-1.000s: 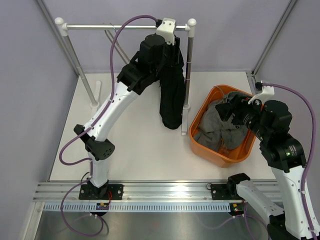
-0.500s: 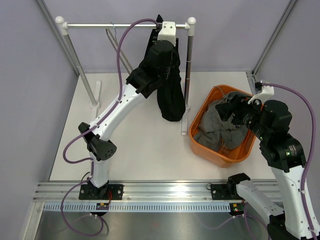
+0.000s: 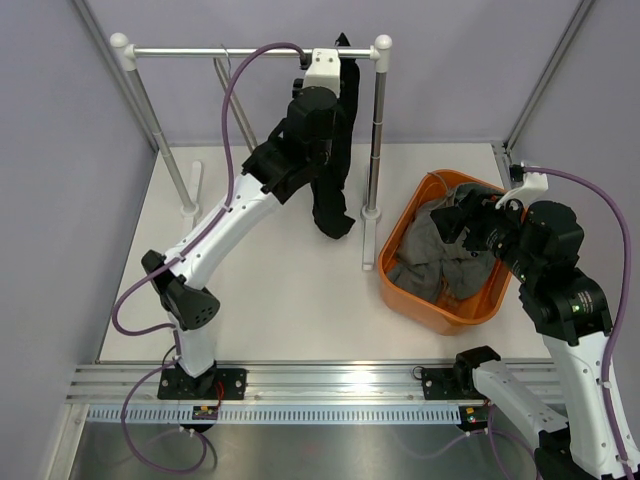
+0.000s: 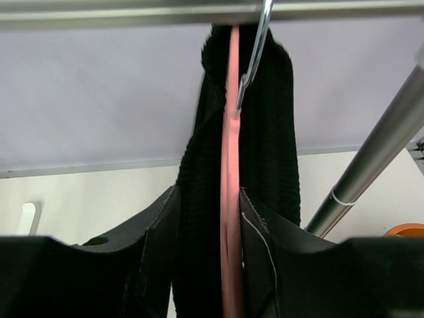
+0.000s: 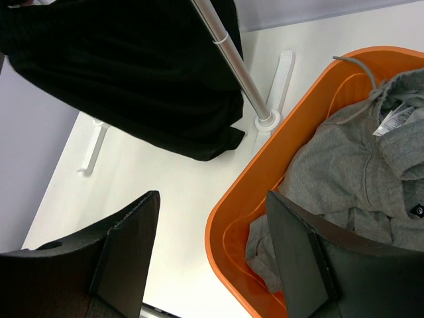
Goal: Remove the shorts from the hanger
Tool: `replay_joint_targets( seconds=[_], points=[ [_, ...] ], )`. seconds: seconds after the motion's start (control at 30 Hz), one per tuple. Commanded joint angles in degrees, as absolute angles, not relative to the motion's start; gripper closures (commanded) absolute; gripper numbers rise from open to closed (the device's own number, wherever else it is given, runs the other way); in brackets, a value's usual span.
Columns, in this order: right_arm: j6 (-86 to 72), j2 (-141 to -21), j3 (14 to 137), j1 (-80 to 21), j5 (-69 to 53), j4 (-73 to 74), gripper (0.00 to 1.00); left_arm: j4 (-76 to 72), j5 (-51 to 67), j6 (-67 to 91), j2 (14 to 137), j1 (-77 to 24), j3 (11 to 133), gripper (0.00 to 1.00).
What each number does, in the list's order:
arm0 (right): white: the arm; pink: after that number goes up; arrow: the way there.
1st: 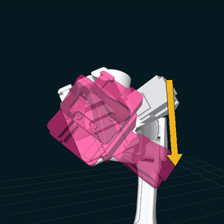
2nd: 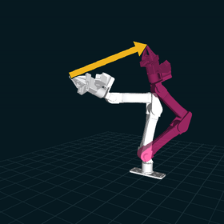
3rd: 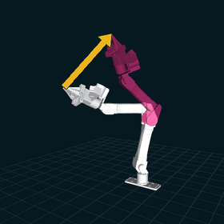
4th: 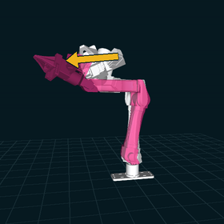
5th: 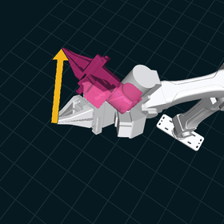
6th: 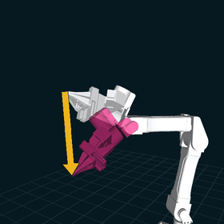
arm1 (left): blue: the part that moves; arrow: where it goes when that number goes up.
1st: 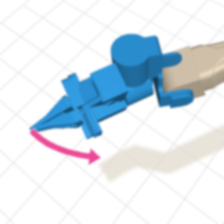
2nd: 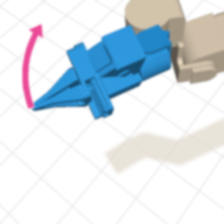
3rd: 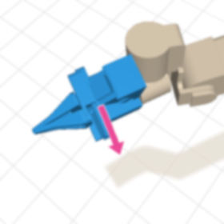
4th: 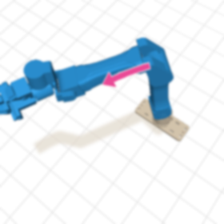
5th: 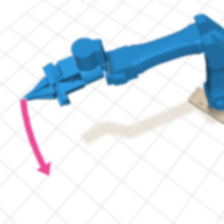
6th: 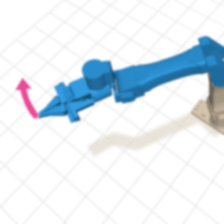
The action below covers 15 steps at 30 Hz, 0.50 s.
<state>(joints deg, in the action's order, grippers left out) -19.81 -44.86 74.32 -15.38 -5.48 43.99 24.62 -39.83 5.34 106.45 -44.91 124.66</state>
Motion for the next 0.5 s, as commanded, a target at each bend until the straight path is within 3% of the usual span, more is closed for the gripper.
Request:
replay_joint_targets(
  seconds=[0.0,0.47],
  points=[
    [-19.2,-44.6,74.7,-15.4,-6.3,42.2,0.26,20.4,-40.2,4.0,102.7,-45.0,126.5,0.56],
    [-18.5,-44.8,76.1,-15.3,-5.6,43.3,0.26,21.5,-31.7,0.4,109.2,-44.4,135.2,0.47]
  ],
)
